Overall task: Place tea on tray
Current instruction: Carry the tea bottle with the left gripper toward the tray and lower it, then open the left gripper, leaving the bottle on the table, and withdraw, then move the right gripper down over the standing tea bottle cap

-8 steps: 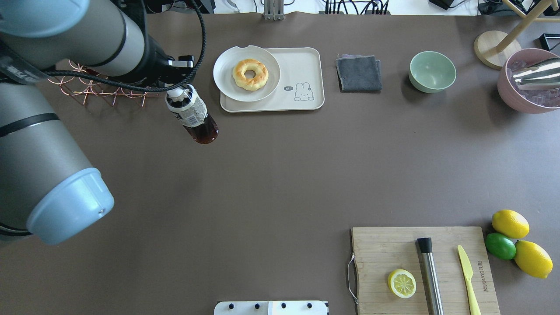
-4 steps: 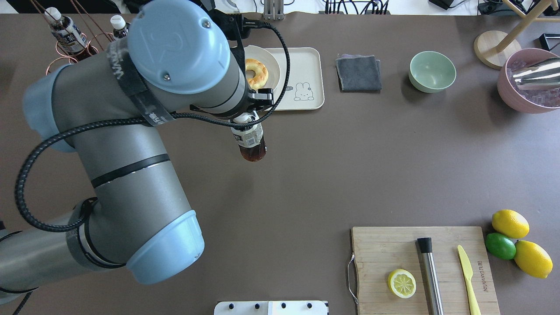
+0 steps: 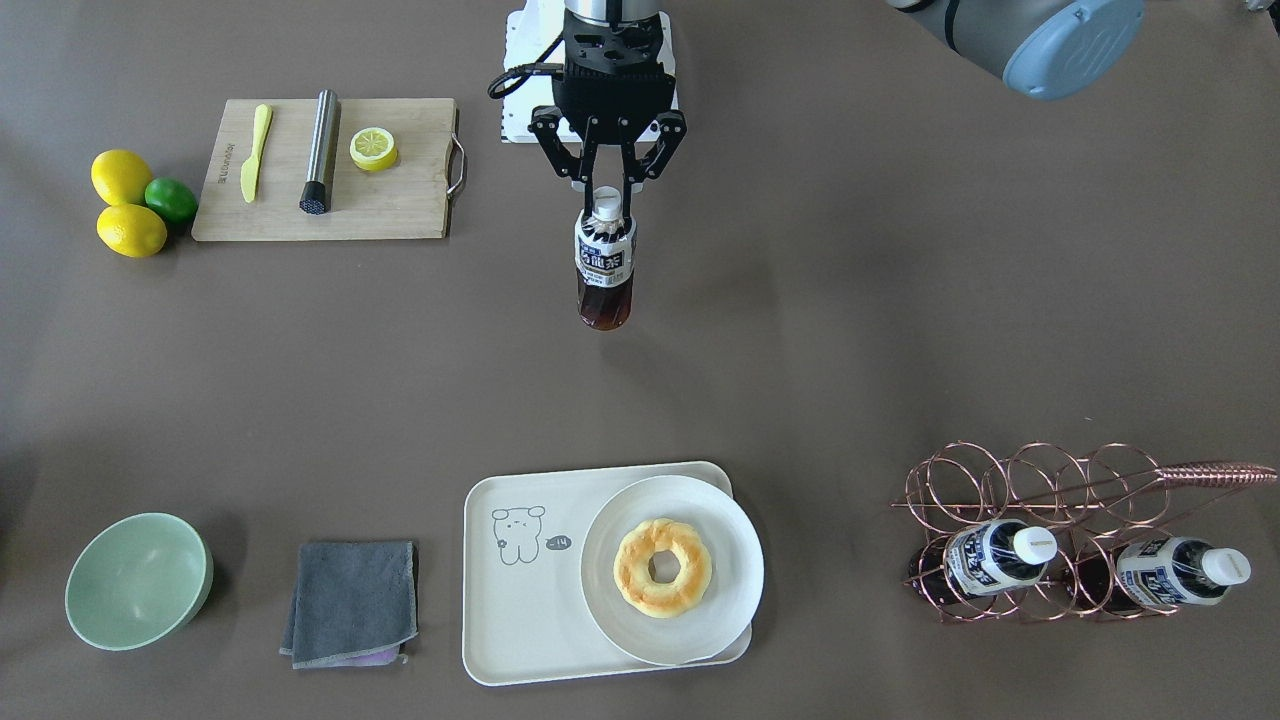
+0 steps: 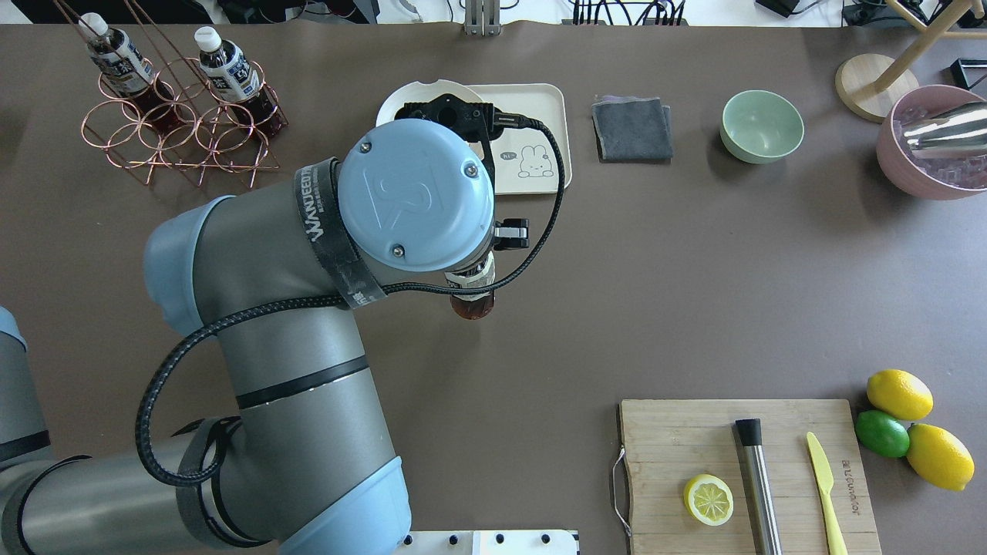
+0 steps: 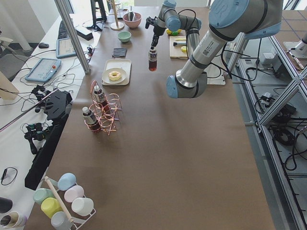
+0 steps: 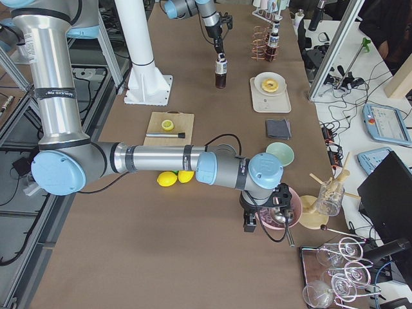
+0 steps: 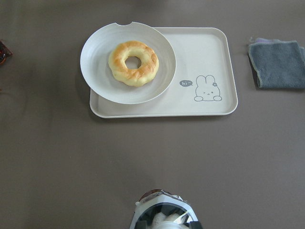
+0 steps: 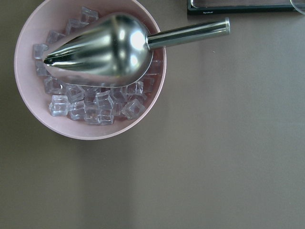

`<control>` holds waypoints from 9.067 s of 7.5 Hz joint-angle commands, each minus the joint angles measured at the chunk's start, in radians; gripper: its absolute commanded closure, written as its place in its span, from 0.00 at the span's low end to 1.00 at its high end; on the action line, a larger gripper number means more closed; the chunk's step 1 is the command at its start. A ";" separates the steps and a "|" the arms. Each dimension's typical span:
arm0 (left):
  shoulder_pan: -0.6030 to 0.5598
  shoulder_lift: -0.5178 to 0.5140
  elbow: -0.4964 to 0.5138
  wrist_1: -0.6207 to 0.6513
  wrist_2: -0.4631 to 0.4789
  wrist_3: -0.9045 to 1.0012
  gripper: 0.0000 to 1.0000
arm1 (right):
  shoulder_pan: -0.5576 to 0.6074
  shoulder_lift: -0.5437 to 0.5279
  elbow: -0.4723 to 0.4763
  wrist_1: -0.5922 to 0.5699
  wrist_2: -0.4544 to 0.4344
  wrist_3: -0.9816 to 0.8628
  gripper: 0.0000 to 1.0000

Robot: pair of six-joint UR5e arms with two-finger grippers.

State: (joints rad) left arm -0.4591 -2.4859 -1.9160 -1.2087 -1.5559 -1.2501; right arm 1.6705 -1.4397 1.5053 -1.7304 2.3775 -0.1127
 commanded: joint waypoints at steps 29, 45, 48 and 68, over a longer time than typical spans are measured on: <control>-0.309 0.441 -0.061 -0.408 -0.046 0.182 0.03 | -0.046 0.056 0.009 0.000 0.005 0.040 0.00; -1.179 0.821 0.193 -0.400 -0.775 1.192 0.03 | -0.555 0.321 0.274 0.189 -0.095 0.845 0.00; -1.204 0.822 0.241 -0.403 -0.777 1.195 0.03 | -0.743 0.448 0.419 0.004 -0.222 1.065 0.00; -1.164 0.941 0.244 -0.405 -0.771 1.193 0.03 | -1.183 0.763 0.320 -0.216 -0.577 1.367 0.19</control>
State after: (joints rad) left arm -1.6226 -1.5438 -1.6727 -1.6138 -2.3271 -0.0568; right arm 0.4903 -0.6760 1.8305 -1.9489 1.8017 1.2551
